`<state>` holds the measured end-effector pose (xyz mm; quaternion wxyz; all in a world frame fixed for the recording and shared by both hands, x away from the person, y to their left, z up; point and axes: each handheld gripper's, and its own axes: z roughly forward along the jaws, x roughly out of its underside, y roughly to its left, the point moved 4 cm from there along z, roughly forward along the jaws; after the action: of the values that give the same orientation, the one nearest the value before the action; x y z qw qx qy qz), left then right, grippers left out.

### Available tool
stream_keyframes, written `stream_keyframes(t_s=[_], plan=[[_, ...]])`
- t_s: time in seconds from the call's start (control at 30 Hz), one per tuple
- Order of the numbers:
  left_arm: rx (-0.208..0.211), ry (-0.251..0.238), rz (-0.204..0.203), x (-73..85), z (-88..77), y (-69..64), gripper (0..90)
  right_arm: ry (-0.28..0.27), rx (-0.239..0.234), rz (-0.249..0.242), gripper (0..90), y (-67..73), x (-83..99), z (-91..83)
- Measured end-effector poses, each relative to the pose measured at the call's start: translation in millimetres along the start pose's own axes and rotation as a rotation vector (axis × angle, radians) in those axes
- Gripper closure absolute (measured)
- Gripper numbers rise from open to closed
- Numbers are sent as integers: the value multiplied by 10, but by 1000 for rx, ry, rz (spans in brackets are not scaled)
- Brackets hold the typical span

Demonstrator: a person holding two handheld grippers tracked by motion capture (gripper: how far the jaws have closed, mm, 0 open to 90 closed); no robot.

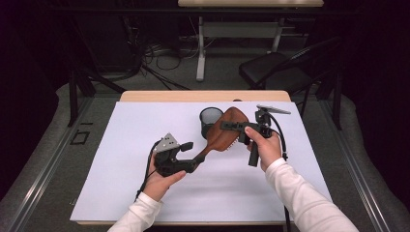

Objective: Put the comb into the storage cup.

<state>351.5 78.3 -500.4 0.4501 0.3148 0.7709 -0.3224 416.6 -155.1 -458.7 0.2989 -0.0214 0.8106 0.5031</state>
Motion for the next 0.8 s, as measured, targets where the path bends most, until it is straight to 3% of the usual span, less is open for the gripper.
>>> stream_keyframes(t_s=[0.17, 0.37, 0.5, 0.7, 0.8], plan=[[-4, -19, -8, -33, -55, 62, 308, -12, 3, 3, 477, -18, -25, -34], [-45, -48, -18, -66, -127, 169, 306, -24, 13, 0, 476, -39, -53, -71], [-94, -58, 30, -81, -161, 239, 303, -24, 17, -1, 476, -43, -65, -94], [-123, -60, 10, -88, -208, 350, 304, -38, 23, -2, 477, -43, -90, -130], [-140, -38, -4, -62, -221, 402, 297, -44, 28, -5, 476, -42, -114, -150]])
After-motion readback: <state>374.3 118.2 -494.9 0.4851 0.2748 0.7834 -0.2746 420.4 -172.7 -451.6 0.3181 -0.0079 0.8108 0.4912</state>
